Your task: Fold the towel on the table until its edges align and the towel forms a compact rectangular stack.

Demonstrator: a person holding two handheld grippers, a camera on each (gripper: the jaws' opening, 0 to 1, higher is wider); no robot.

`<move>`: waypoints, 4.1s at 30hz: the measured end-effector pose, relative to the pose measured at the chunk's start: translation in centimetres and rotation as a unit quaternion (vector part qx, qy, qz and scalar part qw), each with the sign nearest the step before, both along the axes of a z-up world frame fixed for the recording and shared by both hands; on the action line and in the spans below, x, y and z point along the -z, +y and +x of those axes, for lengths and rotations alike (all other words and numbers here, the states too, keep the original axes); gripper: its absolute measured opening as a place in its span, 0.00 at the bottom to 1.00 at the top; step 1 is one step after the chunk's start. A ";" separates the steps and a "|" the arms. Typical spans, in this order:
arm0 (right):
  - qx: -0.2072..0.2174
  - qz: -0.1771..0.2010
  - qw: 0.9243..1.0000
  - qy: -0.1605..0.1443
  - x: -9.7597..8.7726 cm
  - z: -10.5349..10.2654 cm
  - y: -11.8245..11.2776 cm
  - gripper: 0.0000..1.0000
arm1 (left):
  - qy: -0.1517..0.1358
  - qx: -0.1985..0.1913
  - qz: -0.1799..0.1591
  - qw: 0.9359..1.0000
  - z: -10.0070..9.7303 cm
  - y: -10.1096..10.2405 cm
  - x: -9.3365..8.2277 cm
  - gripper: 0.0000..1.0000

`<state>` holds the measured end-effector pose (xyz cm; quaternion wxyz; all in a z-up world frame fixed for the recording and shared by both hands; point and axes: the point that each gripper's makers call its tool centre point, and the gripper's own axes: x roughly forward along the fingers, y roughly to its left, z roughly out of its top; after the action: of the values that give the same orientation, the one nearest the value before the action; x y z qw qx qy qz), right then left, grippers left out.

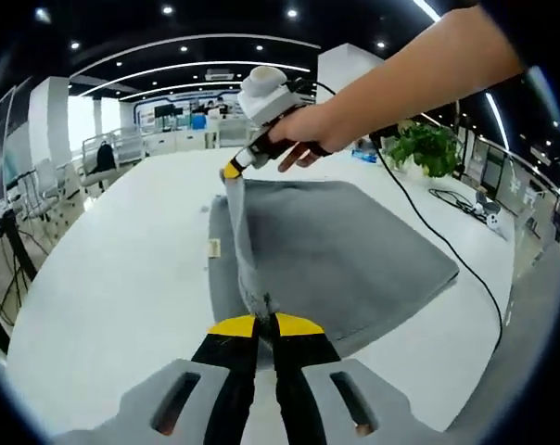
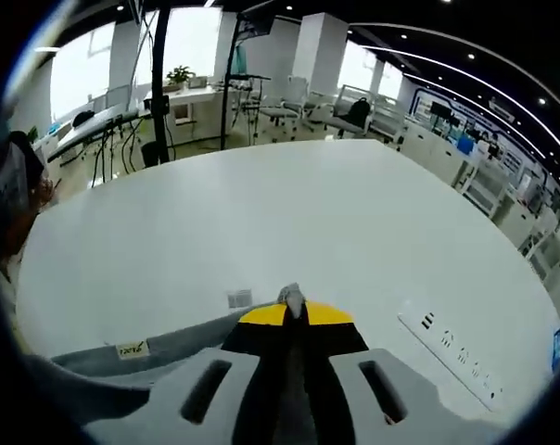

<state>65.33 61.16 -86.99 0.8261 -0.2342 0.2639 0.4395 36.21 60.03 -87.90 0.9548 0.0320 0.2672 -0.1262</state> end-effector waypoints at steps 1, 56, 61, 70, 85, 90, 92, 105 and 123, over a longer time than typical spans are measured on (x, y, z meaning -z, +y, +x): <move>0.001 0.000 1.000 0.001 0.2 -0.1 0.0 0.03 | 0.004 0.004 0.010 1.000 0.0 0.2 0.4 0.06; 0.037 0.027 0.999 -0.020 -6.1 0.6 -7.1 0.32 | 0.080 -0.012 0.024 0.996 -2.1 0.6 2.8 0.26; 0.051 0.034 0.998 -0.017 -7.3 0.6 -8.9 0.39 | 0.058 -0.008 0.036 0.998 -2.0 -0.1 0.5 0.28; 0.072 0.053 0.996 -0.026 -10.1 0.1 -12.1 0.55 | 0.030 0.015 0.034 0.999 -1.6 -2.5 -1.9 0.35; 0.089 0.073 0.993 -0.040 -14.5 -0.5 -17.2 0.65 | -0.008 0.055 0.030 0.998 -1.2 -6.7 -6.2 0.41; 0.102 0.083 0.990 -0.054 -16.1 -0.2 -19.1 0.70 | -0.019 0.072 0.027 0.997 -0.8 -8.6 -7.7 0.43; 0.109 0.086 0.989 -0.058 -16.8 -0.2 -20.2 0.71 | -0.023 0.079 0.026 0.996 -0.6 -9.3 -8.3 0.45; 0.147 0.104 0.980 -0.081 -19.5 0.3 -26.3 0.72 | -0.053 0.157 0.017 0.986 0.2 -15.7 -11.9 0.55; 0.191 0.117 0.973 -0.064 -17.5 -1.8 -32.5 0.71 | -0.044 0.226 0.018 0.973 -1.5 -22.3 -12.6 0.55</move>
<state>63.50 28.69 -69.50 0.9314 -0.1088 0.1975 0.2856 34.67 37.70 -75.33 0.9115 0.1141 0.2134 -0.3326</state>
